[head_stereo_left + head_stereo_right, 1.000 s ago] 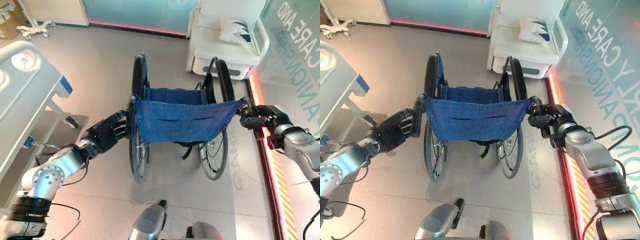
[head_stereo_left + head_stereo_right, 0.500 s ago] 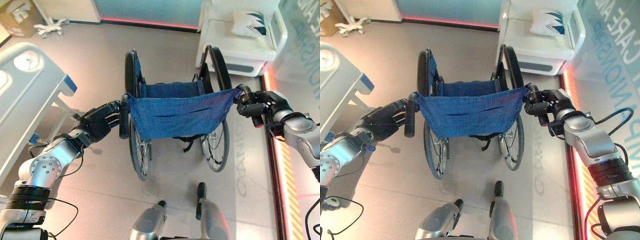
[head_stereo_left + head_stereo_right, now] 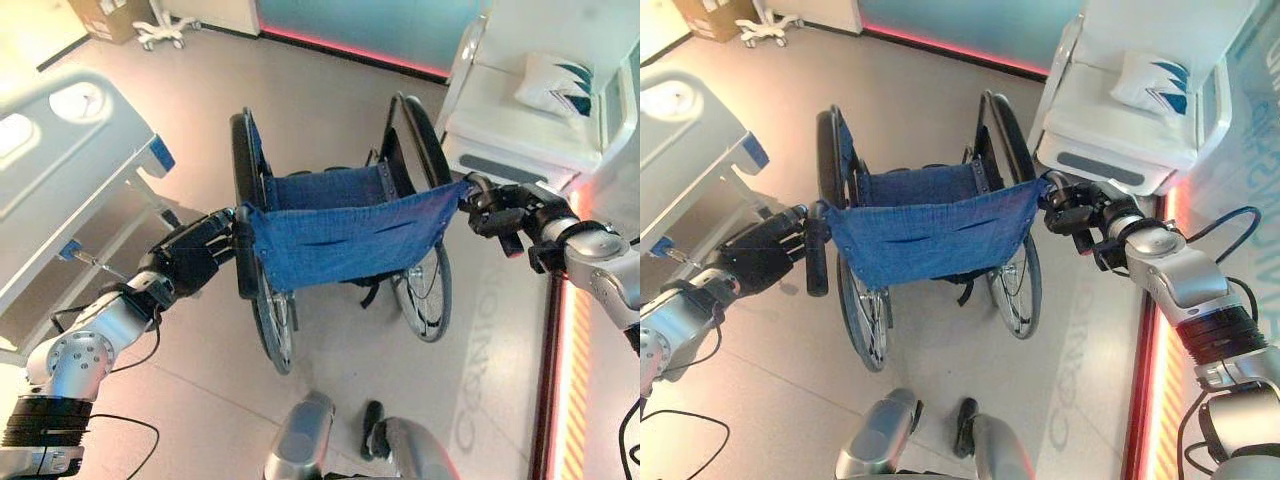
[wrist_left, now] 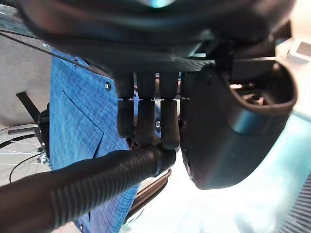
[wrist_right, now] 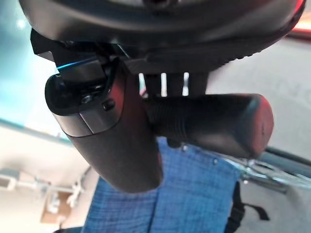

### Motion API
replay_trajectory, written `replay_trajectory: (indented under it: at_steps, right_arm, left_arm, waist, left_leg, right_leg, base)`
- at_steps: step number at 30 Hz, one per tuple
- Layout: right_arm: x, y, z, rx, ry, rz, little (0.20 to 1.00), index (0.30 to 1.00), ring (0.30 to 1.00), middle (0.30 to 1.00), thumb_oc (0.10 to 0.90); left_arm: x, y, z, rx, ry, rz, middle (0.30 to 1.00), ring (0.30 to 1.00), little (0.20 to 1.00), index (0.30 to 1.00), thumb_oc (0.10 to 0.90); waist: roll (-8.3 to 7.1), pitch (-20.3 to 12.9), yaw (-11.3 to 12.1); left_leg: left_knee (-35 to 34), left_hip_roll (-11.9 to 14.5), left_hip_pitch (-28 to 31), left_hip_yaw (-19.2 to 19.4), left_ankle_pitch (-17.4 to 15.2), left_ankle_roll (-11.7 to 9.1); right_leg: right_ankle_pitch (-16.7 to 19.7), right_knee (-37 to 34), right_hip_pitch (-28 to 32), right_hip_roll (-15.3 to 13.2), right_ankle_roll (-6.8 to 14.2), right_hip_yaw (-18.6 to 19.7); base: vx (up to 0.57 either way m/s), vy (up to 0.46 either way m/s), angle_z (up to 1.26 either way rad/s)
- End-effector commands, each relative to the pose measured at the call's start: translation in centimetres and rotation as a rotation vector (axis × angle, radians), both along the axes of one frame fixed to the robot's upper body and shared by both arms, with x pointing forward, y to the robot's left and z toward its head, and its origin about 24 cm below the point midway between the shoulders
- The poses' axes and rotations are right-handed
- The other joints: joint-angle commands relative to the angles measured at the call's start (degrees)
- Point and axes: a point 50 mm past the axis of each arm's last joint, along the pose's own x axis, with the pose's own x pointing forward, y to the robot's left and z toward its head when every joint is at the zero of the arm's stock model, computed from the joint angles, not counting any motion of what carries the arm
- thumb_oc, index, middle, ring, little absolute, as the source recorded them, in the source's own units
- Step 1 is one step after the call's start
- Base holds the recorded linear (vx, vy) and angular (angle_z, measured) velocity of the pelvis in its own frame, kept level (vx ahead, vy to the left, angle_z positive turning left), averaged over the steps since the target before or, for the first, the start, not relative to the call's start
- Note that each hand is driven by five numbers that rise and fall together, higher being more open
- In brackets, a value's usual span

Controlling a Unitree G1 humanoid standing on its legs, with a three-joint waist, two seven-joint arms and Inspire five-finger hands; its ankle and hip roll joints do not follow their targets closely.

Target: Push the wheelchair next to the bed

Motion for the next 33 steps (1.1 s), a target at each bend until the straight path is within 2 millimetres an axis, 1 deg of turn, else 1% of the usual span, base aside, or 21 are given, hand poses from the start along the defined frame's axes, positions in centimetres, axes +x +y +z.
replay_trajectory:
  at_steps: [1, 2, 3, 4, 5, 6, 7, 8, 9, 10, 11, 12, 14, 15, 16, 18, 20, 23, 24, 27, 33]
  right_arm:
    - [0.0, 7.1, 8.9, 0.068, -0.371, 0.349, 0.3, 0.3, 0.3, 0.3, 0.4]
    - [0.2, 7.0, 8.4, 0.078, -0.365, 0.351, 0.3, 0.3, 0.3, 0.3, 0.4]
    - [0.2, 6.9, 8.1, 0.084, -0.362, 0.351, 0.3, 0.3, 0.3, 0.3, 0.4]
    - [0.2, 6.8, 7.8, 0.086, -0.361, 0.347, 0.3, 0.3, 0.3, 0.3, 0.4]
    - [0.2, 6.7, 7.6, 0.087, -0.361, 0.345, 0.3, 0.3, 0.3, 0.3, 0.4]
    - [0.1, 6.5, 7.2, 0.092, -0.368, 0.338, 0.3, 0.3, 0.3, 0.3, 0.4]
    - [0.2, 6.6, 7.1, 0.096, -0.376, 0.339, 0.3, 0.3, 0.3, 0.3, 0.4]
    - [0.3, 6.7, 7.0, 0.102, -0.382, 0.342, 0.3, 0.3, 0.3, 0.3, 0.4]
    - [0.4, 6.7, 6.7, 0.11, -0.39, 0.35, 0.3, 0.3, 0.3, 0.3, 0.4]
    - [0.4, 6.6, 6.4, 0.117, -0.392, 0.357, 0.3, 0.3, 0.3, 0.3, 0.4]
    - [0.4, 6.6, 6.2, 0.122, -0.391, 0.355, 0.3, 0.3, 0.3, 0.3, 0.4]
    - [0.5, 6.3, 5.8, 0.138, -0.383, 0.342, 0.3, 0.3, 0.3, 0.3, 0.4]
    - [0.7, 6.4, 5.8, 0.139, -0.382, 0.329, 0.3, 0.3, 0.3, 0.3, 0.4]
    - [0.8, 6.5, 6.0, 0.142, -0.385, 0.324, 0.3, 0.3, 0.3, 0.3, 0.4]
    - [0.7, 6.5, 6.0, 0.142, -0.385, 0.323, 0.3, 0.3, 0.3, 0.3, 0.4]
    - [0.5, 5.9, 6.5, 0.131, -0.407, 0.309, 0.3, 0.3, 0.3, 0.3, 0.4]
    - [0.4, 5.5, 6.9, 0.115, -0.425, 0.306, 0.3, 0.3, 0.3, 0.3, 0.4]
    - [0.4, 5.2, 7.8, 0.098, -0.454, 0.303, 0.3, 0.3, 0.3, 0.3, 0.4]
    - [0.4, 5.2, 8.5, 0.1, -0.471, 0.299, 0.3, 0.3, 0.3, 0.3, 0.4]
    - [0.6, 5.7, 9.1, 0.116, -0.478, 0.295, 0.3, 0.3, 0.3, 0.3, 0.4]
    - [0.3, 5.8, 8.5, 0.122, -0.463, 0.291, 0.3, 0.3, 0.3, 0.3, 0.4]
  left_arm:
    - [1.2, -3.5, 6.9, -0.111, -0.357, -0.214, 0.3, 0.3, 0.3, 0.3, 0.4]
    - [1.0, -3.7, 6.2, -0.113, -0.342, -0.22, 0.3, 0.3, 0.3, 0.3, 0.4]
    - [0.8, -3.9, 5.7, -0.109, -0.332, -0.228, 0.3, 0.3, 0.3, 0.3, 0.4]
    - [0.6, -4.1, 5.3, -0.104, -0.328, -0.235, 0.3, 0.3, 0.3, 0.3, 0.4]
    - [0.5, -4.2, 5.1, -0.101, -0.328, -0.241, 0.3, 0.3, 0.3, 0.3, 0.4]
    - [0.0, -4.4, 4.9, -0.095, -0.337, -0.258, 0.3, 0.3, 0.3, 0.3, 0.4]
    - [-0.1, -4.4, 5.0, -0.089, -0.346, -0.264, 0.3, 0.3, 0.3, 0.3, 0.4]
    - [0.0, -4.5, 5.1, -0.09, -0.356, -0.266, 0.3, 0.3, 0.3, 0.3, 0.4]
    - [0.0, -4.5, 5.5, -0.094, -0.364, -0.26, 0.3, 0.3, 0.3, 0.3, 0.4]
    - [0.1, -4.5, 5.8, -0.097, -0.36, -0.247, 0.3, 0.3, 0.3, 0.3, 0.4]
    - [0.3, -4.4, 5.9, -0.097, -0.355, -0.241, 0.3, 0.3, 0.3, 0.3, 0.4]
    - [0.8, -4.1, 6.1, -0.089, -0.332, -0.228, 0.3, 0.3, 0.3, 0.3, 0.4]
    - [1.2, -3.7, 6.4, -0.087, -0.327, -0.227, 0.3, 0.3, 0.3, 0.3, 0.4]
    - [1.4, -3.4, 6.8, -0.088, -0.33, -0.225, 0.3, 0.3, 0.3, 0.3, 0.4]
    - [1.4, -3.3, 6.9, -0.088, -0.332, -0.225, 0.3, 0.3, 0.3, 0.3, 0.4]
    - [1.6, -3.4, 7.7, -0.093, -0.355, -0.235, 0.3, 0.3, 0.3, 0.3, 0.4]
    - [1.7, -3.4, 7.9, -0.094, -0.376, -0.238, 0.3, 0.3, 0.3, 0.3, 0.4]
    - [1.9, -3.6, 8.2, -0.101, -0.407, -0.23, 0.3, 0.3, 0.3, 0.3, 0.4]
    - [2.0, -3.5, 8.4, -0.096, -0.418, -0.219, 0.3, 0.3, 0.3, 0.3, 0.4]
    - [2.3, -3.1, 8.2, -0.082, -0.423, -0.198, 0.3, 0.3, 0.3, 0.3, 0.4]
    - [1.7, -2.1, 8.4, -0.068, -0.451, -0.142, 0.3, 0.3, 0.3, 0.3, 0.4]
  waist:
    - [-1.23, -13.1, -2.5]
    - [-0.42, -13.0, -1.4]
    - [-0.07, -12.8, -0.7]
    - [-0.06, -12.7, -0.1]
    - [0.02, -12.6, 0.1]
    - [0.08, -12.6, 0.7]
    - [0.14, -13.0, 1.0]
    - [0.33, -13.3, 1.3]
    - [0.5, -13.4, 1.3]
    - [0.42, -13.8, 1.6]
    - [0.14, -14.2, 1.7]
    - [-0.77, -15.3, 2.2]
    - [-1.03, -15.8, 2.0]
    - [-1.06, -16.0, 1.9]
    - [-1.1, -16.1, 1.8]
    - [-0.76, -16.1, 1.6]
    - [-0.41, -15.6, 1.5]
    - [-0.25, -14.6, 1.6]
    - [-0.54, -14.2, 1.8]
    - [-1.56, -13.8, 2.5]
    - [-2.2, -14.2, 2.8]
  left_leg:
    - [-15.5, 0.9, 3.1, 1.4, 15.1, -0.1]
    - [-23.8, 1.2, 0.1, 0.8, 18.9, -1.1]
    - [-28.3, 1.4, -1.5, 0.9, 21.1, -1.4]
    - [-31.1, 1.3, -1.8, 1.4, 22.6, -1.7]
    - [-32.0, 1.2, -2.2, 1.6, 23.3, -1.8]
    - [-32.0, 0.7, -3.1, 2.4, 23.1, -1.4]
    - [-33.8, 0.6, -2.2, 2.4, 21.2, -0.7]
    - [-35.0, 0.5, -1.7, 2.0, 21.2, -0.7]
    - [-32.7, 0.1, -1.2, 2.6, 20.0, 0.1]
    - [-31.9, -0.3, -1.2, 2.4, 19.2, 0.7]
    - [-31.2, -0.5, -0.8, 3.3, 18.1, 1.3]
    - [-31.4, -1.3, 1.1, 4.2, 15.9, 3.2]
    - [-31.6, -1.6, 2.7, 4.3, 15.2, 3.9]
    - [-31.7, -1.6, 3.4, 4.6, 15.0, 4.0]
    - [-31.7, -1.6, 3.5, 4.6, 14.9, 4.0]
    - [-31.1, -1.0, 3.7, 4.9, 14.4, 3.1]
    - [-30.6, -0.6, 3.6, 4.6, 14.1, 2.4]
    - [-29.8, -0.5, 3.4, 4.1, 13.3, 2.1]
    - [-28.9, -0.5, 3.2, 3.9, 12.5, 2.2]
    - [-26.9, -0.6, 2.1, 3.2, 11.4, 2.1]
    - [-26.4, -0.3, 1.9, 1.7, 10.9, 1.6]
  right_leg:
    - [5.1, -8.8, 7.6, 1.5, 2.9, -3.8]
    - [3.9, -9.3, 9.8, 3.2, 2.3, -3.2]
    - [3.3, -9.7, 11.3, 4.0, 2.1, -2.7]
    - [2.7, -9.8, 12.6, 4.1, 2.0, -2.3]
    - [2.3, -9.8, 13.3, 4.3, 1.9, -2.2]
    - [0.8, -9.1, 14.5, 4.4, 1.9, -1.7]
    - [-0.4, -8.1, 14.7, 4.4, 2.2, -1.4]
    - [-1.5, -7.1, 15.0, 4.4, 2.4, -1.4]
    - [-3.3, -4.7, 14.9, 4.4, 2.5, -1.3]
    - [-4.2, -2.7, 15.2, 4.2, 3.1, -1.3]
    - [-3.8, -1.3, 15.2, 4.0, 3.6, -2.1]
    - [0.3, 8.0, 13.7, 3.1, 6.5, -4.5]
    - [3.4, 11.7, 11.3, 2.6, 8.1, -4.9]
    - [4.1, 11.5, 10.2, 1.5, 8.5, -5.7]
    - [4.1, 11.1, 10.1, 1.2, 8.6, -5.9]
    - [1.2, 1.7, 10.3, -1.7, 7.1, -8.6]
    - [0.5, -3.5, 10.5, -3.1, 6.2, -9.9]
    - [2.0, -7.5, 10.2, -4.7, 6.2, -10.8]
    - [2.7, -8.5, 10.0, -5.4, 6.4, -11.1]
    - [3.4, -10.4, 10.6, -5.9, 6.5, -11.2]
    - [4.6, -13.1, 11.3, -5.9, 6.6, -10.6]
  base:
    - [0.48, 0.038, 0.19]
    - [0.52, 0.037, -0.06]
    - [0.56, 0.045, -0.13]
    - [0.37, 0.027, -0.18]
    - [0.39, 0.051, -0.35]
    - [0.4, 0.081, -0.47]
    - [0.44, 0.108, -0.49]
    - [0.32, 0.109, -0.49]
    - [0.32, 0.101, -0.59]
    - [0.28, 0.081, -0.69]
    - [0.42, 0.096, -0.8]
    - [0.36, 0.086, -0.52]
    - [0.29, 0.086, -0.22]
    - [0.16, 0.06, -0.07]
    - [0.17, 0.059, -0.03]
    - [0.12, 0.034, -0.07]
    - [-0.01, -0.002, 0.05]
    - [-0.02, -0.031, 0.26]
    - [-0.02, -0.08, 0.32]
    - [0.0, -0.128, 0.09]
    - [0.01, -0.077, 0.03]
